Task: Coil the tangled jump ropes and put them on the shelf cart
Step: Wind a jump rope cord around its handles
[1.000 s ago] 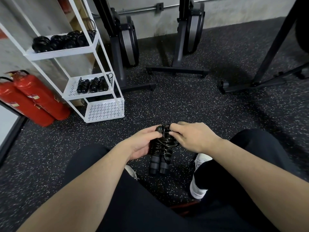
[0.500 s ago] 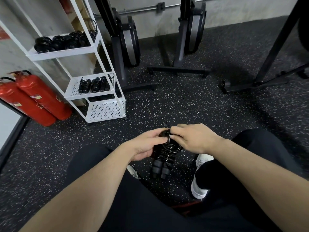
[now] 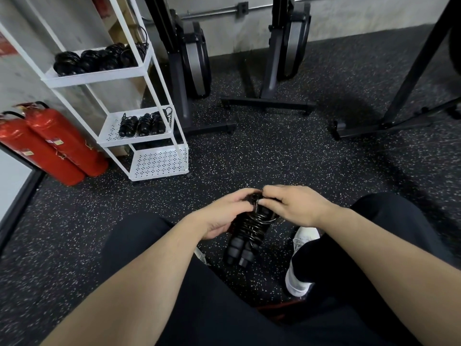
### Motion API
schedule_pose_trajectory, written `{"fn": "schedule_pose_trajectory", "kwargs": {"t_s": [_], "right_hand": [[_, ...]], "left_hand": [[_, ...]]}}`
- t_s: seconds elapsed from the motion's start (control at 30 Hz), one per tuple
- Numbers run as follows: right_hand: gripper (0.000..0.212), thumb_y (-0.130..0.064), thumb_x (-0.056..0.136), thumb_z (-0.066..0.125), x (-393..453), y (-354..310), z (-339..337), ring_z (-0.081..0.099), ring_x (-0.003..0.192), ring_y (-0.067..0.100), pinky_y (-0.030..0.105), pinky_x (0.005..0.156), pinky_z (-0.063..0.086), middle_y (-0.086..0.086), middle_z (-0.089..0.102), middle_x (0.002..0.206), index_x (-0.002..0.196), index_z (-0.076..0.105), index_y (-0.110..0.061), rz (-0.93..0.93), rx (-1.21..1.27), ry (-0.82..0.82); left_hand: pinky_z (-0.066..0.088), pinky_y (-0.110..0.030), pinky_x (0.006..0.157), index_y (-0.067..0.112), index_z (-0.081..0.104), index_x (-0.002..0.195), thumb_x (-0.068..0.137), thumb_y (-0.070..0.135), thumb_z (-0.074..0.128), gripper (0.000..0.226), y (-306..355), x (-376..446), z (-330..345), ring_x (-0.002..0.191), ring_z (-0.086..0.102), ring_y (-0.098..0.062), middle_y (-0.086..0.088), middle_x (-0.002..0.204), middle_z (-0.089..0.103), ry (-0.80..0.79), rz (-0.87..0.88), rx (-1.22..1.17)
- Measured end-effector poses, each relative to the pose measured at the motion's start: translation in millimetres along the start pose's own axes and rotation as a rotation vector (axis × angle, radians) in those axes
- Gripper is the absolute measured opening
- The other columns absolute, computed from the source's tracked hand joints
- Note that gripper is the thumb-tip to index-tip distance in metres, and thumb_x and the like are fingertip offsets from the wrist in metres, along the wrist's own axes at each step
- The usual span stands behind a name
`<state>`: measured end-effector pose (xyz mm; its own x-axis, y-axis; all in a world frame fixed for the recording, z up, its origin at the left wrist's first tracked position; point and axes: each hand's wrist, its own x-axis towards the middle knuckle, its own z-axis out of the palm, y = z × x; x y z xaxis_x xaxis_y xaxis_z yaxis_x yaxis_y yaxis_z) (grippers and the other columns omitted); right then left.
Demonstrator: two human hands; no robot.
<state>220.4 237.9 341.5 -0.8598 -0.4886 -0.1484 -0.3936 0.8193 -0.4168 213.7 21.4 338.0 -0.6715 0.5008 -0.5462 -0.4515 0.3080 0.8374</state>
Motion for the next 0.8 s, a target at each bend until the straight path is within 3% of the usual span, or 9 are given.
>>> {"fn": "schedule_pose_trajectory", "kwargs": {"t_s": [0.13, 0.27, 0.4, 0.57, 0.7, 0.8], "right_hand": [[0.039, -0.068, 0.097, 0.03, -1.6, -0.5, 1.8, 0.059, 0.081, 0.011, 0.035, 0.078, 0.05, -0.012, 0.063, 0.086, 0.086, 0.048, -0.035, 0.006, -0.121, -0.026], [0.05, -0.075, 0.091, 0.03, -0.5, 1.2, 3.4, 0.058, 0.07, 0.008, 0.03, 0.068, 0.047, -0.011, 0.063, 0.073, 0.076, 0.054, -0.034, 0.028, -0.084, 0.038], [0.047, -0.066, 0.094, 0.041, 0.7, 1.6, 9.1, 0.057, 0.067, 0.011, 0.034, 0.07, 0.048, -0.008, 0.062, 0.069, 0.079, 0.057, -0.025, 0.072, 0.056, 0.037], [0.048, -0.063, 0.093, 0.054, 2.9, 2.5, 6.1, 0.044, 0.054, 0.009, 0.03, 0.057, 0.038, -0.01, 0.05, 0.058, 0.067, 0.043, -0.024, 0.101, 0.159, -0.012], [0.05, -0.068, 0.089, 0.051, 2.3, 5.1, 10.3, 0.046, 0.052, 0.007, 0.025, 0.055, 0.035, -0.014, 0.052, 0.054, 0.064, 0.048, -0.025, 0.088, 0.231, 0.093], [0.053, -0.075, 0.089, 0.036, 0.7, 2.4, 6.7, 0.046, 0.052, 0.006, 0.022, 0.055, 0.031, -0.012, 0.049, 0.053, 0.061, 0.041, -0.029, 0.002, 0.044, 0.171]], "left_hand": [[0.051, -0.041, 0.101, 0.042, 0.062, 0.131, 0.099, 0.013, 0.051, 0.044, 0.8, -0.9, 0.9, 0.106, 0.065, -0.017, -0.006, 0.121, 0.071, -0.018, 0.008, 0.189], [0.046, -0.045, 0.111, 0.06, 0.063, 0.121, 0.085, 0.037, 0.049, 0.045, 2.2, -0.1, 3.4, 0.119, 0.063, -0.015, 0.01, 0.124, 0.071, 0.019, -0.007, 0.219], [0.048, -0.043, 0.11, 0.06, 0.062, 0.117, 0.105, 0.044, 0.049, 0.023, 2.2, 2.1, 6.2, 0.115, 0.067, -0.013, 0.012, 0.121, 0.072, 0.07, 0.029, 0.199], [0.049, -0.042, 0.109, 0.062, 0.065, 0.115, 0.109, 0.045, 0.043, 0.029, 0.4, 3.7, 7.8, 0.116, 0.067, -0.012, 0.013, 0.123, 0.072, 0.126, 0.038, 0.183], [0.056, -0.023, 0.092, 0.046, 0.066, 0.128, 0.111, 0.046, 0.036, 0.035, 2.4, 3.9, 9.7, 0.106, 0.069, -0.005, 0.014, 0.116, 0.074, 0.133, 0.024, 0.096], [0.055, -0.016, 0.079, 0.044, 0.068, 0.127, 0.109, 0.041, 0.043, 0.032, 2.5, 4.8, 11.5, 0.104, 0.07, -0.004, 0.014, 0.114, 0.075, 0.156, 0.006, 0.099]]}}
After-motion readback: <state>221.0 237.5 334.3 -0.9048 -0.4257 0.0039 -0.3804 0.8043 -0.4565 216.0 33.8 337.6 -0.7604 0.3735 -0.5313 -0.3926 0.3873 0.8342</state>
